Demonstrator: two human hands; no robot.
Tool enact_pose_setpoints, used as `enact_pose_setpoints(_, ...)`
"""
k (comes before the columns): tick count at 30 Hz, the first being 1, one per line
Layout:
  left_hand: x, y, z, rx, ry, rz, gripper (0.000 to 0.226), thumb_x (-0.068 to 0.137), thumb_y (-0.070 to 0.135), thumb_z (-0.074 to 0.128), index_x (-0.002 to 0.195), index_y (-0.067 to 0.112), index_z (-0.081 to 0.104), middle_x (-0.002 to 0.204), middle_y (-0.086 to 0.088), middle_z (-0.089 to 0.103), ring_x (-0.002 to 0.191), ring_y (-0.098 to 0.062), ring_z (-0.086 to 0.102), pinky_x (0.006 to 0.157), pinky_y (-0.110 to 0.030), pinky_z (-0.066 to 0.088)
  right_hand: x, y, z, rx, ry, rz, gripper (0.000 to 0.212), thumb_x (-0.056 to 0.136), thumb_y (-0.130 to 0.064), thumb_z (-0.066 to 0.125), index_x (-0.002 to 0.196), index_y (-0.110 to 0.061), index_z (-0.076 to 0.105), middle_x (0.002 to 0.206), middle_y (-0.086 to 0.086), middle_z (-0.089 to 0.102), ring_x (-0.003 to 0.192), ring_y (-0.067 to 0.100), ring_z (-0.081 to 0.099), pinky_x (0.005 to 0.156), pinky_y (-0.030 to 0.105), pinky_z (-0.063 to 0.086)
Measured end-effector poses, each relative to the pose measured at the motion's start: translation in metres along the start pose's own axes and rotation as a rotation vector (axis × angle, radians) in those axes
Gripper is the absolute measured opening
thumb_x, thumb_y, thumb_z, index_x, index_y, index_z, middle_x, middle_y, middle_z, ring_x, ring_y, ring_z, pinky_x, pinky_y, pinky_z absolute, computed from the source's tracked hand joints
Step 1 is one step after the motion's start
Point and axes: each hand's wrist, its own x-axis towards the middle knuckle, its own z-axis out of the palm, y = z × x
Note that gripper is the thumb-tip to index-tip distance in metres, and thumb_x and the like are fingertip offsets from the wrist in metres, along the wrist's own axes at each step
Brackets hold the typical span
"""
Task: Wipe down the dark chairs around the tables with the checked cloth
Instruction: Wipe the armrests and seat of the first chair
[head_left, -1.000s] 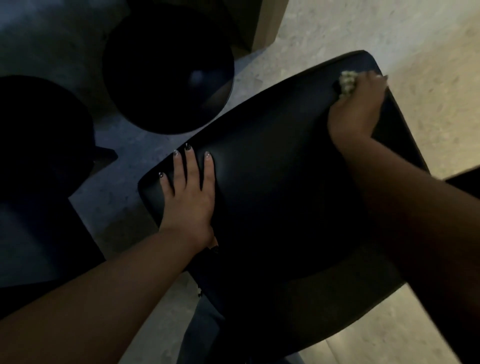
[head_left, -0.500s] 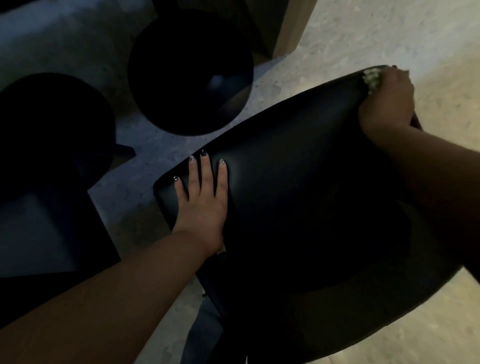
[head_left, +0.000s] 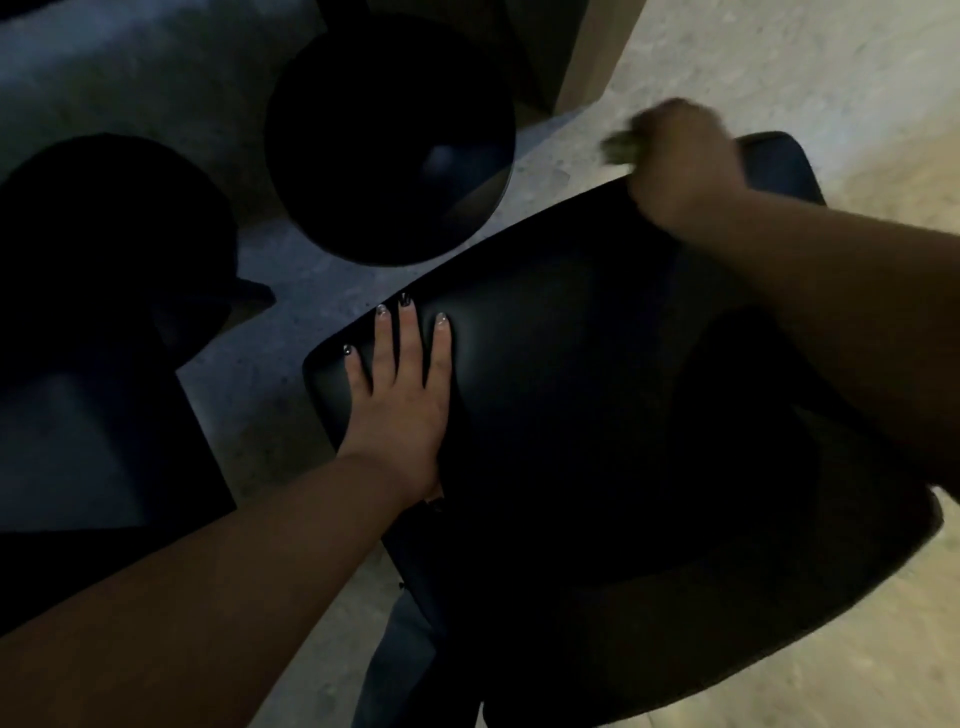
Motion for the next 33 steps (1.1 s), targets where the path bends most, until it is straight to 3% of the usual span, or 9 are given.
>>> enact_pose_setpoints(5,0.0,0.0,0.0,-0.005,0.001,0.006,0.158,0.056,0.042,0.09,0.138,0.008,-0.04,0.145,-0.024,-0.042,0.135,-0.045,-0.036,0.112,-0.062,-0.008,-0.039,-0.014,0.041,0.126,0.239,0.046,0.042,0.085,-0.008,0.04,0.12,-0.006,0.062,0.13,0.015,0.055,0.126,0.031,0.047,0.104,0.043,0.04)
enact_pose_setpoints(10,0.001,-0.001,0.001,-0.006,-0.006,0.014,0.155,0.059,0.045,0.088,0.139,0.007,-0.04,0.143,-0.024,-0.044,0.135,-0.044,-0.037,0.112,-0.062,-0.007,-0.121,-0.088,0.081,0.25,0.172,-0.47,0.04,0.084,0.0,0.043,0.12,0.005,0.061,0.129,0.024,0.056,0.126,0.041,0.047,0.11,0.048,0.031)
enact_pose_setpoints(13,0.0,-0.001,0.001,-0.007,-0.015,0.022,0.154,0.06,0.044,0.087,0.14,0.007,-0.039,0.143,-0.024,-0.045,0.134,-0.044,-0.038,0.112,-0.062,-0.007,-0.114,-0.051,0.074,0.115,0.1,-0.793,0.043,0.086,0.0,0.04,0.125,0.005,0.057,0.133,0.024,0.054,0.129,0.041,0.045,0.11,0.051,0.031)
enact_pose_setpoints(15,0.001,-0.001,0.001,-0.02,-0.007,0.026,0.155,0.058,0.043,0.088,0.14,0.008,-0.039,0.144,-0.023,-0.044,0.135,-0.044,-0.038,0.113,-0.062,-0.006,-0.089,-0.014,0.054,0.105,0.138,-0.594,0.045,0.086,0.004,0.04,0.129,0.007,0.052,0.136,0.027,0.049,0.13,0.042,0.043,0.11,0.052,0.032)
enact_pose_setpoints(20,0.001,-0.002,0.003,-0.041,0.014,0.027,0.156,0.056,0.039,0.09,0.142,0.009,-0.036,0.146,-0.022,-0.042,0.136,-0.043,-0.036,0.112,-0.062,-0.005,-0.072,0.035,0.03,0.216,0.316,0.393,0.054,0.092,-0.003,0.041,0.145,-0.008,0.037,0.157,0.01,0.022,0.147,0.023,0.013,0.12,0.031,0.01)
enact_pose_setpoints(23,0.0,-0.002,0.003,-0.052,0.016,0.032,0.155,0.057,0.038,0.09,0.142,0.009,-0.036,0.146,-0.021,-0.042,0.136,-0.042,-0.036,0.114,-0.061,-0.005,-0.112,-0.02,0.073,0.187,0.389,0.326,0.06,0.085,-0.012,0.03,0.145,-0.005,0.037,0.154,0.022,0.025,0.145,0.033,0.018,0.12,0.038,0.011)
enact_pose_setpoints(29,0.001,0.0,0.002,-0.035,0.0,0.028,0.154,0.059,0.037,0.089,0.14,0.009,-0.038,0.146,-0.022,-0.042,0.136,-0.042,-0.037,0.112,-0.061,-0.006,-0.193,-0.029,0.088,0.119,0.077,-0.591,0.049,0.087,0.001,0.036,0.135,0.0,0.048,0.143,0.018,0.045,0.138,0.034,0.032,0.116,0.046,0.019)
enact_pose_setpoints(31,0.001,0.0,0.003,-0.032,0.013,0.025,0.152,0.061,0.035,0.089,0.139,0.009,-0.039,0.146,-0.022,-0.041,0.136,-0.043,-0.037,0.112,-0.061,-0.007,-0.166,0.029,0.076,0.076,0.119,-0.569,0.039,0.098,-0.007,0.031,0.13,-0.001,0.051,0.138,0.023,0.049,0.133,0.035,0.038,0.116,0.041,0.019)
enact_pose_setpoints(33,0.001,-0.001,0.004,-0.044,0.028,0.025,0.149,0.063,0.031,0.088,0.14,0.009,-0.038,0.146,-0.022,-0.041,0.136,-0.042,-0.037,0.111,-0.061,-0.008,-0.151,0.083,0.061,0.104,0.162,-0.186,0.044,0.095,-0.006,0.031,0.135,0.0,0.047,0.143,0.026,0.041,0.138,0.037,0.031,0.119,0.028,0.008)
